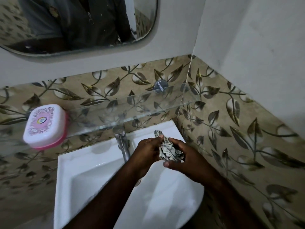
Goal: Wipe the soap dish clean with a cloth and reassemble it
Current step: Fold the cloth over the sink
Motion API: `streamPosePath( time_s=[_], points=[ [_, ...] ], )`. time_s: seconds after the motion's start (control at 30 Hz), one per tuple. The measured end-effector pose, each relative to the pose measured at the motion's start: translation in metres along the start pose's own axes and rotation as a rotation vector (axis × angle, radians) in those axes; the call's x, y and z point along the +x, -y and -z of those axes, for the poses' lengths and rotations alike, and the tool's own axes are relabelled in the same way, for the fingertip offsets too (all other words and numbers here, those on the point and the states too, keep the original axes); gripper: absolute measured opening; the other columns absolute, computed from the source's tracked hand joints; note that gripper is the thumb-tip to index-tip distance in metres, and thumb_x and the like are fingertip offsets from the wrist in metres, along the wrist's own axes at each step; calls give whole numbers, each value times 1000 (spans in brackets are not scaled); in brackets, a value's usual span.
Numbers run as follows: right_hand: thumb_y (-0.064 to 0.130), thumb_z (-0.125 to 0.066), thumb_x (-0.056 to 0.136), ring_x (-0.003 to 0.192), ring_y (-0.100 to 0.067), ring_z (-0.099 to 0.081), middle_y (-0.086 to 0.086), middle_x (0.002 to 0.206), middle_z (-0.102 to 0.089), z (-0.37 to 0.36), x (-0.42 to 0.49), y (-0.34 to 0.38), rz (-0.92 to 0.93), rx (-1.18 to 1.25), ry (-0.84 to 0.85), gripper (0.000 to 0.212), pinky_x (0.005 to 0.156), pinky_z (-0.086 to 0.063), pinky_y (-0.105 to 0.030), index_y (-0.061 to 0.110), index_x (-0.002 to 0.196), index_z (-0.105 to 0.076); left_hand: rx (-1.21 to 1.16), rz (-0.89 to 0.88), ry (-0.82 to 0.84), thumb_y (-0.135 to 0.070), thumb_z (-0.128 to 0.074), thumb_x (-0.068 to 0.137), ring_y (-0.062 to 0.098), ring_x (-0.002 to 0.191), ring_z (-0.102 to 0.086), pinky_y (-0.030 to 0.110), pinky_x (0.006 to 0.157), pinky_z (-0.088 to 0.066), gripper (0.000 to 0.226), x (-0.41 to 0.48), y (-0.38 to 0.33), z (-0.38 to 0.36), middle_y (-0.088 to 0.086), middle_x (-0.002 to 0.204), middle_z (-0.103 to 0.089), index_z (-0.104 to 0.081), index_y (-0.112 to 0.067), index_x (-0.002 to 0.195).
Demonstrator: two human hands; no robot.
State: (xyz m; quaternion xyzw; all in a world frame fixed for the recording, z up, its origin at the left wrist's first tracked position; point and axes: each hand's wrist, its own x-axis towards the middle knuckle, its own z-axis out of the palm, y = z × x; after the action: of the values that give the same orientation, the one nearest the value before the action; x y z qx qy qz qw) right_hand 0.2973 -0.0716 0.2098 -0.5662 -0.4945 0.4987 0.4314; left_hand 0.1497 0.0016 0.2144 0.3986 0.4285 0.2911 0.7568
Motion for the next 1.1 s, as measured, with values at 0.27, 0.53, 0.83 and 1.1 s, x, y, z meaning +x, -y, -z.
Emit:
streamPosePath(
  time_s=[0.27, 0.53, 0.83, 1.1],
  points=[
    [-8, -57, 91, 99, -4, -68, -5, 116, -70, 3, 0, -4, -20, 203, -127, 35, 79, -54, -20, 16, 115, -62, -77, 43, 107, 0, -73, 72, 39, 98, -67, 49, 92, -54, 46, -7, 11, 11, 27, 114, -68, -62, 3, 117],
    [-14, -61, 81, 115, 3, -58, 17, 125, -59, 0, -5, -5, 101, -106, -24, 70, 90, -50, -18, 37, 127, -47, -81, 23, 276, 21, -54, 68, 37, 101, -67, 42, 88, -55, 66, -11, 6, 27, 28, 116, -66, -56, -5, 129],
    [0, -61, 91, 71, 1, -63, 6, 81, -71, 0, 11, 7, 173, -208, -252, 21, 69, -51, -18, 17, 85, -69, -58, 75, 213, 24, -45, 63, 32, 91, -70, 37, 78, -57, 68, -7, 17, 29, 21, 100, -72, -58, -3, 124],
    [35, -56, 82, 115, -4, -58, 10, 120, -66, -6, -3, -23, 298, -492, -109, 34, 99, -47, -37, 20, 109, -68, -209, 182, 59, -16, -46, 98, 34, 90, -67, 44, 82, -56, 33, 3, 18, 26, 26, 112, -66, -63, 3, 118]
  ],
)
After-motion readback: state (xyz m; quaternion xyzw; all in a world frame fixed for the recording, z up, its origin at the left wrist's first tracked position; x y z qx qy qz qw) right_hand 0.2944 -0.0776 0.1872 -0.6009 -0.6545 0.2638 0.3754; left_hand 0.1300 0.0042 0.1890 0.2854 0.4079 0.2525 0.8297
